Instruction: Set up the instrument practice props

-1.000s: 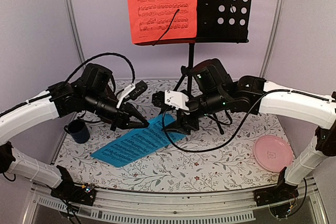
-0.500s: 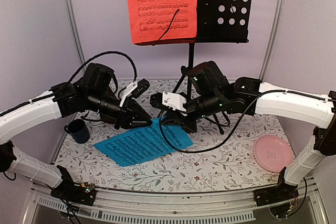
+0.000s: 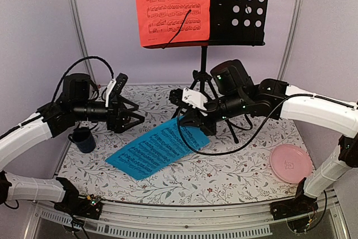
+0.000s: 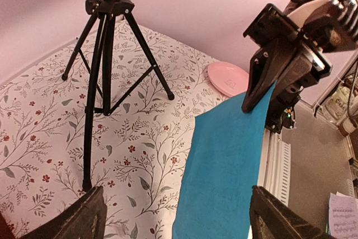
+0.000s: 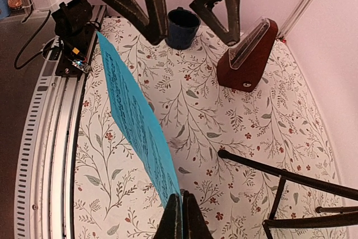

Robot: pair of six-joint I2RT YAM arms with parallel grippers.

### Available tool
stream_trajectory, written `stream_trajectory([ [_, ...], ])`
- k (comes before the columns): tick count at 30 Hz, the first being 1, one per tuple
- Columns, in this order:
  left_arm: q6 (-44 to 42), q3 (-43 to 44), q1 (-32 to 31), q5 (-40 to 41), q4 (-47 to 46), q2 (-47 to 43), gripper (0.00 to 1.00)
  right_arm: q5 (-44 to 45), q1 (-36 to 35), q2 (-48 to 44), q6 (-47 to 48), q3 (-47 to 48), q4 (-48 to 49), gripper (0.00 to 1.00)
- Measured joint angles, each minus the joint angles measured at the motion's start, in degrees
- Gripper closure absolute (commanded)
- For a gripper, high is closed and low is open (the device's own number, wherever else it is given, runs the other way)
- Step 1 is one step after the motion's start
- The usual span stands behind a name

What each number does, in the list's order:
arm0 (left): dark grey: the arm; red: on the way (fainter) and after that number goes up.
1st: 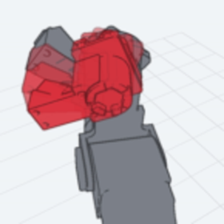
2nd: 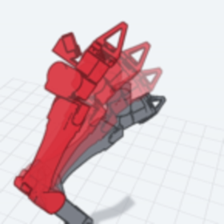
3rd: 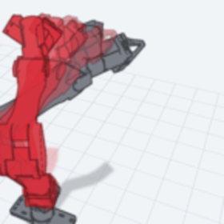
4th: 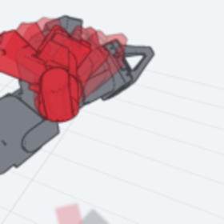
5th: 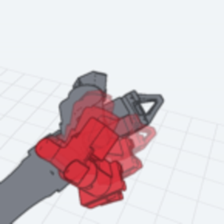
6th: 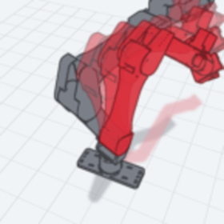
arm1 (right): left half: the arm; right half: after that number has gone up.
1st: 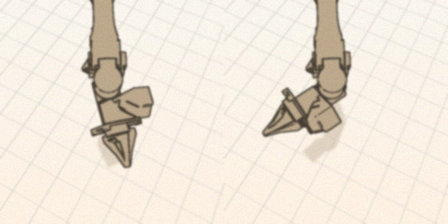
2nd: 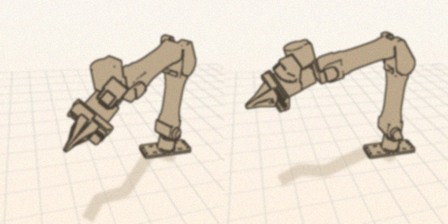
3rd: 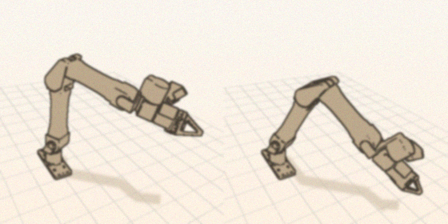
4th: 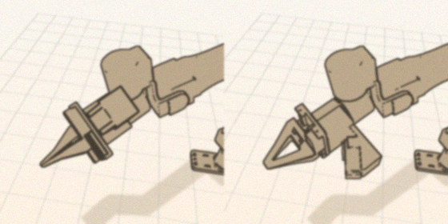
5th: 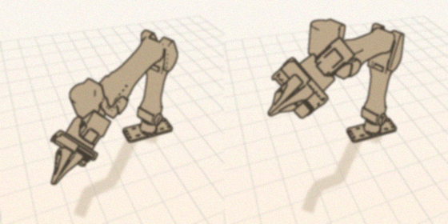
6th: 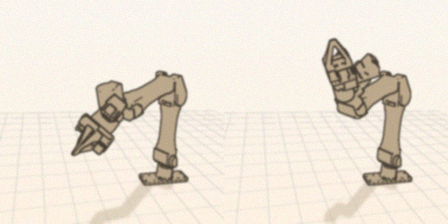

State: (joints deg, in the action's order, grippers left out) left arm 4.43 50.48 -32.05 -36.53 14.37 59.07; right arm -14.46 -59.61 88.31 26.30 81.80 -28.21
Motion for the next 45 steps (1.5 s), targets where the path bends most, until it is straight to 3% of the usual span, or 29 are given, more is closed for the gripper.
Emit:
stream_trajectory([
  [14,2.78,-3.67,1.38,-5.62,-4.22,1.05,0.15,0.7,2.27,-1.2,-0.2,2.45,-1.18,1.0],
  [31,4.87,-4.37,5.95,12.66,-2.86,2.1,0.15,7.26,4.24,9.6,-3.87,9.03,-4.2,1.0],
  [45,5.11,-4.37,6.51,11.8,-2.93,3.74,0.16,8.04,5.05,9.97,-3.78,9.77,-4.85,1.0],
])
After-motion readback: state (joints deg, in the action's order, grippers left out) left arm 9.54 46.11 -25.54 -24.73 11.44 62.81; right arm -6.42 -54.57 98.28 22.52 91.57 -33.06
